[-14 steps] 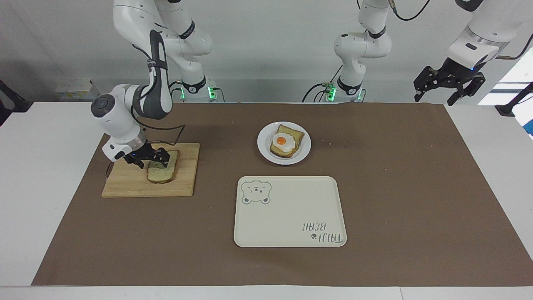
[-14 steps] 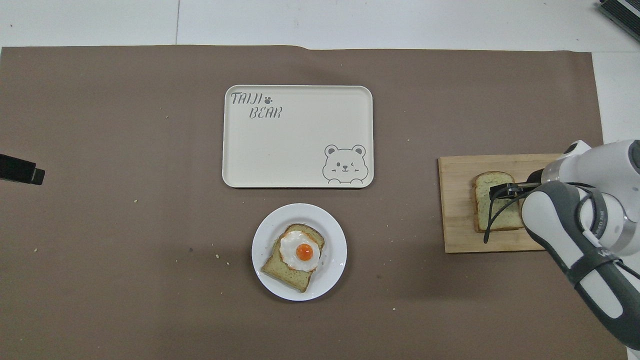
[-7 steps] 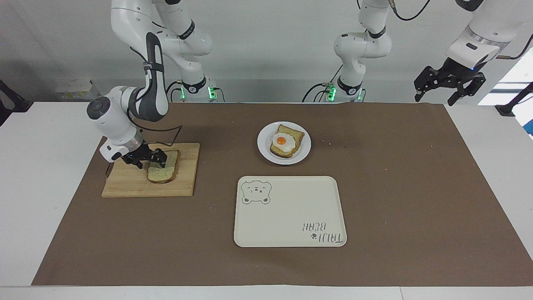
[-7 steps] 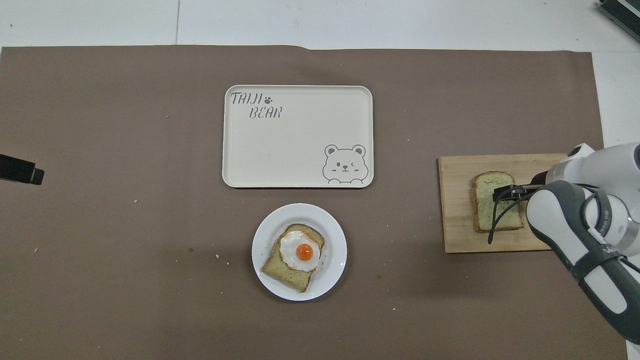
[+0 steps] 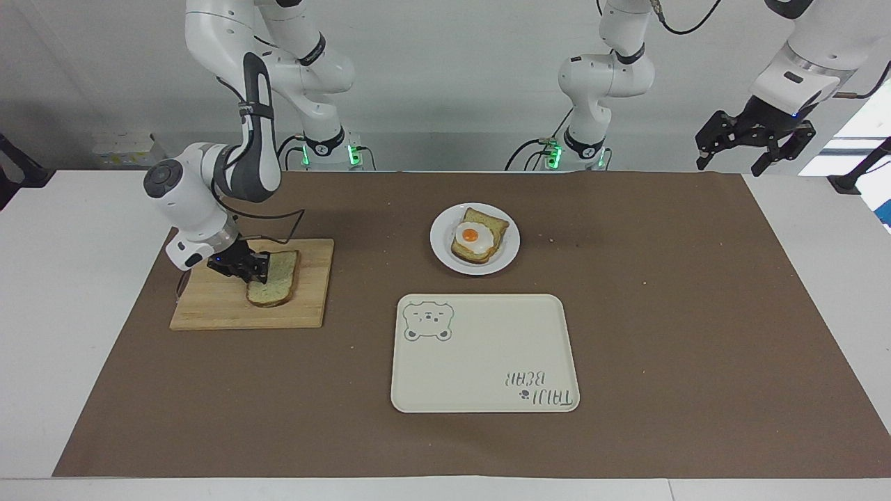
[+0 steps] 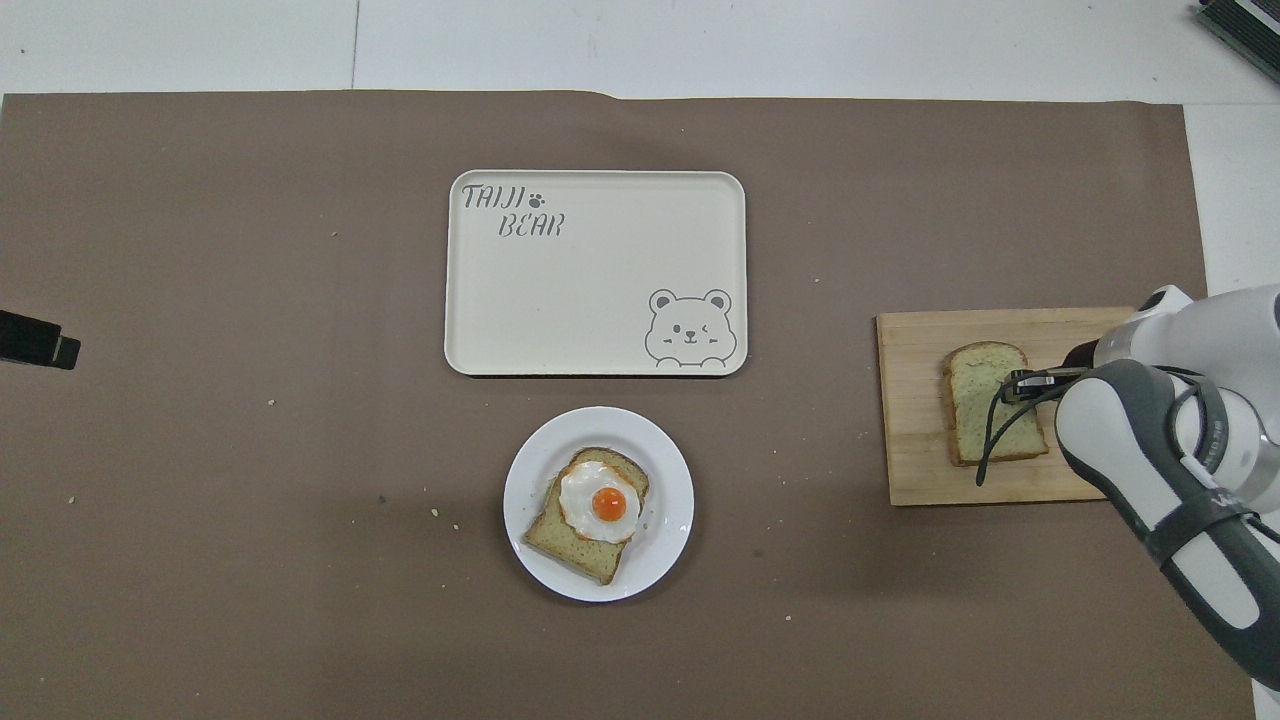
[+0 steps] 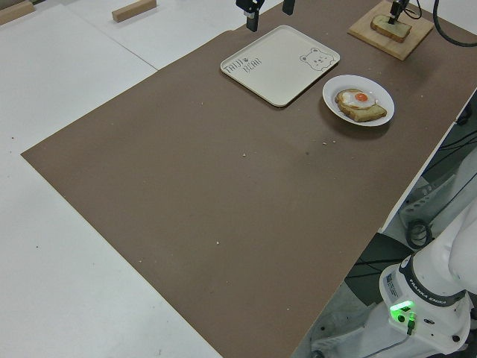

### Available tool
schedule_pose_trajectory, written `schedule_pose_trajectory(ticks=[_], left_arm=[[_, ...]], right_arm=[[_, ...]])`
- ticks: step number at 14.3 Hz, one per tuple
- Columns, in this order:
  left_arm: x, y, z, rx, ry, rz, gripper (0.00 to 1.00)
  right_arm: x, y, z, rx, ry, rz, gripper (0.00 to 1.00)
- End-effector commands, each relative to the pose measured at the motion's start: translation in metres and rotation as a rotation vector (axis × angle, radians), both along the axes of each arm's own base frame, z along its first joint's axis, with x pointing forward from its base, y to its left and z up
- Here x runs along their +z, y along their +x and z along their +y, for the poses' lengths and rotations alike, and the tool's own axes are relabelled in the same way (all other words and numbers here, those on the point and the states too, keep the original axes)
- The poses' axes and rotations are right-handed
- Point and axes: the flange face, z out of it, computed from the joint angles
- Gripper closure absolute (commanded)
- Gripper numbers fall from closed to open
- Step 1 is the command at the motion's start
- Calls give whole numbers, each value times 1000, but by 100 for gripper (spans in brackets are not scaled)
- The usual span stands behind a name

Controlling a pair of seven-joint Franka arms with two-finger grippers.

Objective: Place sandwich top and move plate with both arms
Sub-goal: 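Close the right gripper on the bread slice and lift it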

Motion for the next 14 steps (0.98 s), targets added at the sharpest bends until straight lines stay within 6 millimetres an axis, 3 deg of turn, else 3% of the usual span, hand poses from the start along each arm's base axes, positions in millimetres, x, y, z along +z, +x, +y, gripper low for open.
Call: schedule_pose_trajectory(ticks=[1,8,14], left_arm=[[1,-8,2,11,-7,6,0],[1,-8,2,11,-7,6,0],[2,-9,2,11,-7,3,0]], right_arm=[[-6,-1,1,19,18,-10,99],[-3,4,5,29,18,-8,100],[67,33,16,70,40,-11,100]])
